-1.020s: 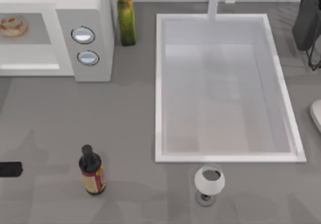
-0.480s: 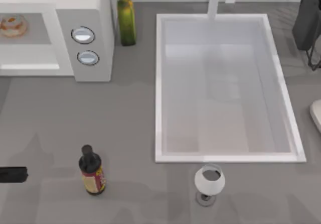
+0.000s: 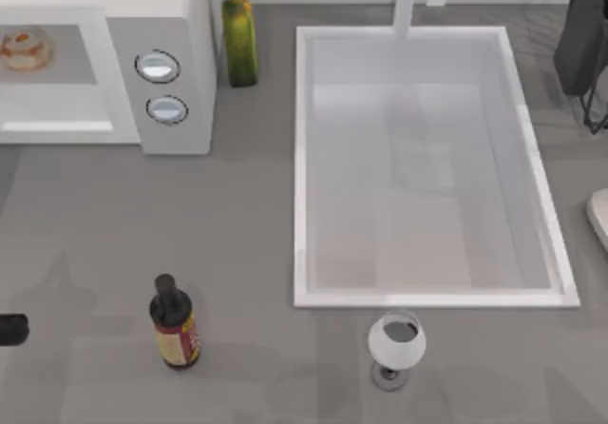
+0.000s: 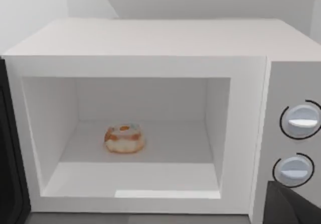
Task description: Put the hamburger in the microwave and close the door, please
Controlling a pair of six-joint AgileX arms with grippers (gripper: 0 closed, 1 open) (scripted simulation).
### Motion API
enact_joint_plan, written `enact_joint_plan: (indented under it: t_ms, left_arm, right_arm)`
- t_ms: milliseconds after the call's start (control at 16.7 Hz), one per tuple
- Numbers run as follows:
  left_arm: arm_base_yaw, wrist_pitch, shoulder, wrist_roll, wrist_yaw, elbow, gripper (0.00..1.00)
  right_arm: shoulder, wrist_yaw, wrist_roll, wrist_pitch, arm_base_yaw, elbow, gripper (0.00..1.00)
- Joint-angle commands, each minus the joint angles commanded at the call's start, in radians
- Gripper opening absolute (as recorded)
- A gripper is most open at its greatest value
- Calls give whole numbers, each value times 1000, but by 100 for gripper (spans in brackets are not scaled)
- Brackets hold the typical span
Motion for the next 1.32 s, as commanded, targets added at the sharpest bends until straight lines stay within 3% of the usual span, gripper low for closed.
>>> enact_joint_plan:
  t_ms: [420, 840, 1320]
  left_arm:
    - [23, -17, -7, 1, 24, 8, 0]
    - [179, -48, -87, 0, 180, -42, 0]
    - [233, -71, -23, 42, 210, 20, 0]
  right_arm:
    - [0, 0, 0, 0, 0, 0, 100]
    - [0, 0, 0, 0, 0, 0, 100]
    - [0, 0, 0, 0, 0, 0, 100]
